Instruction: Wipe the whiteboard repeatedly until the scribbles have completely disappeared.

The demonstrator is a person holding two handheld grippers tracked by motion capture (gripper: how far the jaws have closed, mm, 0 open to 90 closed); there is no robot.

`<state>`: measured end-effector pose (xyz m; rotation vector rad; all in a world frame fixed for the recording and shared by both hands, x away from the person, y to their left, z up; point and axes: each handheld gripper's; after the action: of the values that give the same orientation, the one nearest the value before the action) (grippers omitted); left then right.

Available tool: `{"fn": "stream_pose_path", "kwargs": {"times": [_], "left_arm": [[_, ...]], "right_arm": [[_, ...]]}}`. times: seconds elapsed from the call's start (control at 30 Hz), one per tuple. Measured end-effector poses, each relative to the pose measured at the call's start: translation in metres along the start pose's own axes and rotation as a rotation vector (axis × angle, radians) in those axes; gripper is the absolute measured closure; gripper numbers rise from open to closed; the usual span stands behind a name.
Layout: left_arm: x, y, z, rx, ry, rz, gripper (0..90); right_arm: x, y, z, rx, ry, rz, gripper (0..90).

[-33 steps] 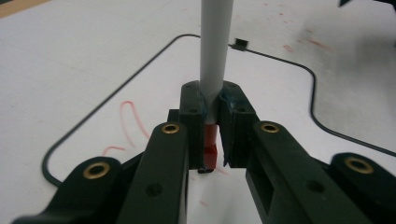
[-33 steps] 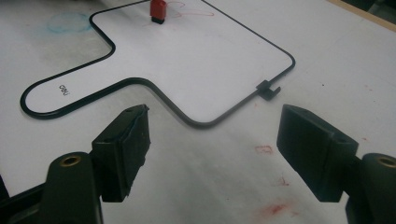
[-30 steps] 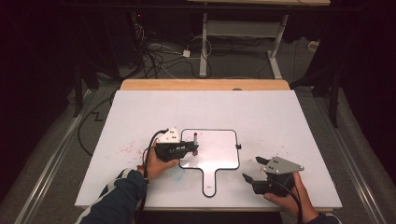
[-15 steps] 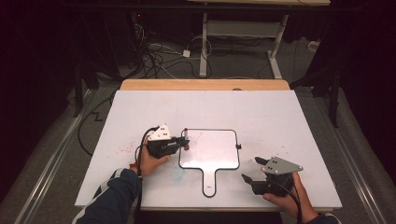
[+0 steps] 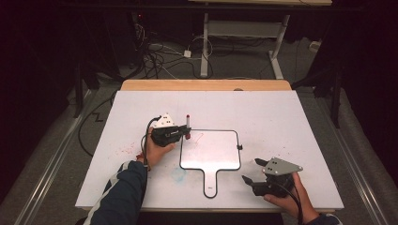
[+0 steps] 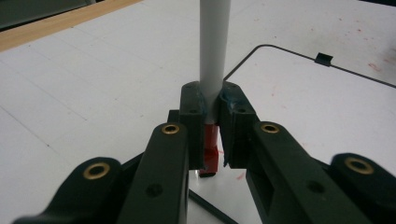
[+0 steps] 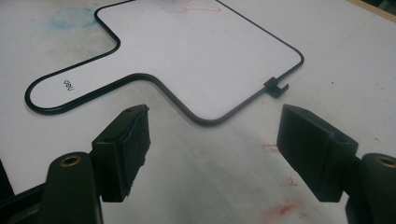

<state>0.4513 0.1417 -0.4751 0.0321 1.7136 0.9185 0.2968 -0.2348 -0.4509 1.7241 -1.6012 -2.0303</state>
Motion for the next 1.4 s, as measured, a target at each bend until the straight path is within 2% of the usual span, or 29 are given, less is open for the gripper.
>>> {"fn": "stream_pose_path", "kwargs": {"times": [0.03,0.13,0.33,0.43,0.67,0.8,0.93,1.03,1.13,1.27,1.4], "left_arm": [[0.0,0.0,-0.001,0.0,0.0,0.0,78.6],[0.001,0.0,-0.003,0.035,0.015,0.0,78.6],[0.003,0.007,-0.023,0.078,-0.058,0.034,78.6],[0.001,0.007,-0.024,0.061,-0.086,0.04,78.7],[-0.007,-0.009,-0.009,0.014,-0.042,0.01,78.7],[-0.01,-0.013,-0.005,0.016,-0.008,0.004,78.7],[-0.009,-0.011,-0.014,0.062,-0.018,0.012,78.7],[-0.005,-0.009,-0.026,0.103,-0.048,0.011,78.7],[-0.002,-0.006,-0.035,0.128,-0.069,0.014,78.6],[-0.004,-0.006,-0.035,0.116,-0.097,0.024,78.7],[-0.007,-0.009,-0.024,0.074,-0.077,0.018,78.6]], "right_arm": [[0.0,0.0,0.0,0.002,-0.001,-0.001,26.7],[0.0,0.0,-0.001,0.0,0.001,-0.001,26.7],[0.0,0.002,0.001,0.004,0.011,-0.004,26.7],[-0.001,0.002,0.001,0.002,0.01,-0.005,26.7],[-0.002,0.001,0.003,-0.004,0.018,-0.004,26.6],[-0.001,0.0,0.002,-0.007,0.02,-0.001,26.7],[0.0,0.001,0.001,-0.003,0.02,-0.003,26.6],[0.0,0.003,0.001,-0.001,0.021,-0.008,26.7],[0.0,0.003,0.002,-0.004,0.023,-0.007,26.6],[-0.001,0.002,0.003,-0.003,0.027,-0.004,26.6],[-0.002,0.001,0.004,-0.01,0.028,-0.001,26.6]]}}
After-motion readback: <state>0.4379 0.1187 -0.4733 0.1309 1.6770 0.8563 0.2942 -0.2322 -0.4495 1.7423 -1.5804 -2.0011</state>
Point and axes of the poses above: each handheld gripper's, and its own axes: y roughly backward along the jaws, x roughly out of its underside, z roughly to its left, and after that the axes turned 8 degrees about z, right-handed
